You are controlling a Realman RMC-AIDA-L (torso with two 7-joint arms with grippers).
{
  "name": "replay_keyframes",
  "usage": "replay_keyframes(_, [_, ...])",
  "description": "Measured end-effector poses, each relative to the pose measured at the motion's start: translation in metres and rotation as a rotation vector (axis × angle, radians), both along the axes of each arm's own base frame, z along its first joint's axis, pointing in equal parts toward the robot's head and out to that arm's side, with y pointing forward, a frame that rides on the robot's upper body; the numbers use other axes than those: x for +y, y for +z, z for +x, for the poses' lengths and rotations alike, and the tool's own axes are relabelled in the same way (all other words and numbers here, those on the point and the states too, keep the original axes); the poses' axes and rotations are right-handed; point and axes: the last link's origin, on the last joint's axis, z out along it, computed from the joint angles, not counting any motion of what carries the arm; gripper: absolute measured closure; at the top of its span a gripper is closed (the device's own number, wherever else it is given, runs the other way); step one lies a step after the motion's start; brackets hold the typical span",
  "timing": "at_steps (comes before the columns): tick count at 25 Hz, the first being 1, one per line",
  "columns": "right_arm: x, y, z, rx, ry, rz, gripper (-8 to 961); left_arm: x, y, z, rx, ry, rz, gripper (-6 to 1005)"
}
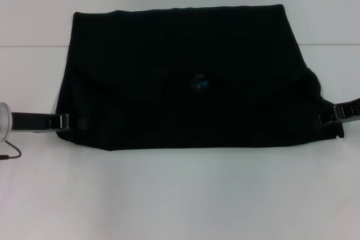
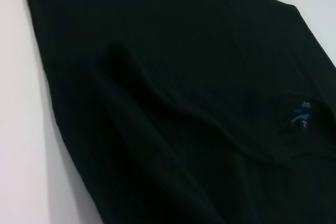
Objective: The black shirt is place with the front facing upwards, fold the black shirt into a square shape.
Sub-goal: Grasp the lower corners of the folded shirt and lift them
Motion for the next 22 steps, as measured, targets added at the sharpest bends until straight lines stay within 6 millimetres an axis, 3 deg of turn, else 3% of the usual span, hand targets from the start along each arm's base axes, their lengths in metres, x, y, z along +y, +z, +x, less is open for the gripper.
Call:
replay_keyframes(15, [0.000, 0.003, 0.000, -0.006, 0.007, -0.008, 882, -0.002, 0.001, 0.007, -0.028, -0.022, -0.044, 983])
replay_keyframes(22, [-0.017, 0.020, 0.003, 0.025, 0.003, -0.112, 882, -0.015, 0.011, 0.016, -0.117, -0.015, -0.152, 984])
